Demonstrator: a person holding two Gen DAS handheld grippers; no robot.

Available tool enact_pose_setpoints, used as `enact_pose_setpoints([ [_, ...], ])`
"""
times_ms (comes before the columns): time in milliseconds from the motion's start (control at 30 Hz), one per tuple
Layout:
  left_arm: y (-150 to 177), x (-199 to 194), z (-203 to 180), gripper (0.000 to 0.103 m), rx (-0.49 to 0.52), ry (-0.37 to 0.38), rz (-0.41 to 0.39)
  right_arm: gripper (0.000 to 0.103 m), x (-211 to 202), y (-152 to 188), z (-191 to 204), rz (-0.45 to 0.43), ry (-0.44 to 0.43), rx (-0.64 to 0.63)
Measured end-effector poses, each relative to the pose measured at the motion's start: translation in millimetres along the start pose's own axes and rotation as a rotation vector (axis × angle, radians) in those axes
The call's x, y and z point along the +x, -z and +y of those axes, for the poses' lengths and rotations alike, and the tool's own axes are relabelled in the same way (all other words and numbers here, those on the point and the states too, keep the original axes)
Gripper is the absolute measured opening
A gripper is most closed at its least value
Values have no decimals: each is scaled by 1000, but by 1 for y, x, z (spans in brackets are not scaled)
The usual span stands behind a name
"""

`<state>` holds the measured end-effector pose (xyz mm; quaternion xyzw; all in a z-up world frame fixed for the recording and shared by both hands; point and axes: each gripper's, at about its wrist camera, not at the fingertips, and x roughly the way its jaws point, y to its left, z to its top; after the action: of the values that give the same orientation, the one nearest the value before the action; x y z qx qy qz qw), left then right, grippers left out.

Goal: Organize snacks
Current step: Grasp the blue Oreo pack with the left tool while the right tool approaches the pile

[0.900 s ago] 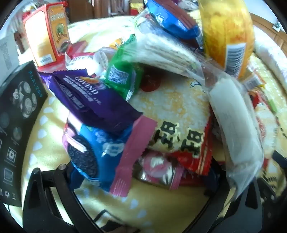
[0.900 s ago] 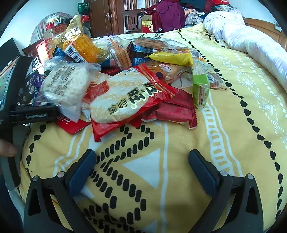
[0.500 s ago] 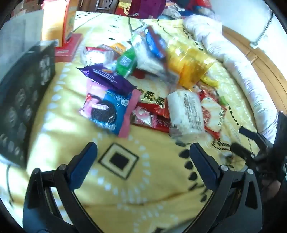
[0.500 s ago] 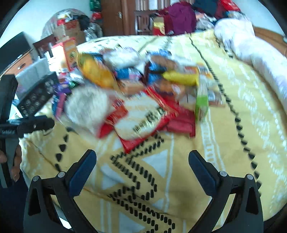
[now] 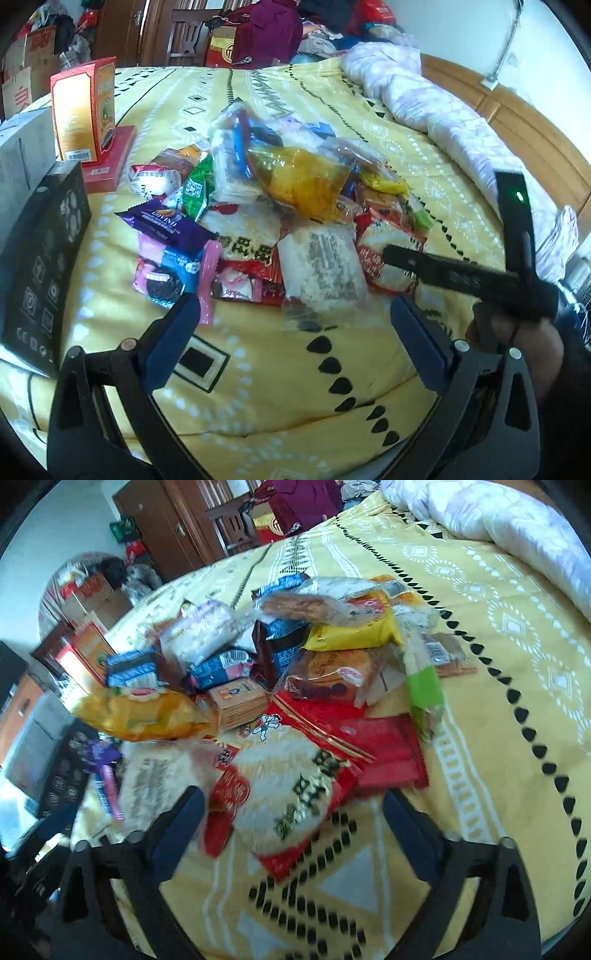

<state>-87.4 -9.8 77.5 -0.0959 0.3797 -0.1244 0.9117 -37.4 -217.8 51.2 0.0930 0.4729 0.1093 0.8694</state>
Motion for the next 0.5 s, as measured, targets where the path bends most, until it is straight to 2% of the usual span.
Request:
enact_pose_setpoints([
  [100,3,-5,5,103,-12,-5,2,49,2,-3,7,-13,-15,-27],
  [133,3,-7,10,103,-16,-14,0,44,-3,-5,7,-31,-49,-24],
  [167,3,-10,12,103,-16,-21,-4,31,-6,-6,6,-38,-65,-26],
  [200,4,-13,14,103,-14,-29,-13,25,-11,-7,4,-47,-92,-29],
  [300,4,-20,20,97,-6,-62,-30,21,-24,-10,0,-67,-140,-27],
  [333,4,-23,23,91,-9,-83,-36,21,-31,-10,-3,-80,-152,-31],
  [433,2,-20,38,81,-60,-136,-21,20,-48,-4,-10,-107,-141,-41],
  [500,-1,-12,45,80,-76,-171,-12,20,-54,3,-14,-110,-123,-51],
])
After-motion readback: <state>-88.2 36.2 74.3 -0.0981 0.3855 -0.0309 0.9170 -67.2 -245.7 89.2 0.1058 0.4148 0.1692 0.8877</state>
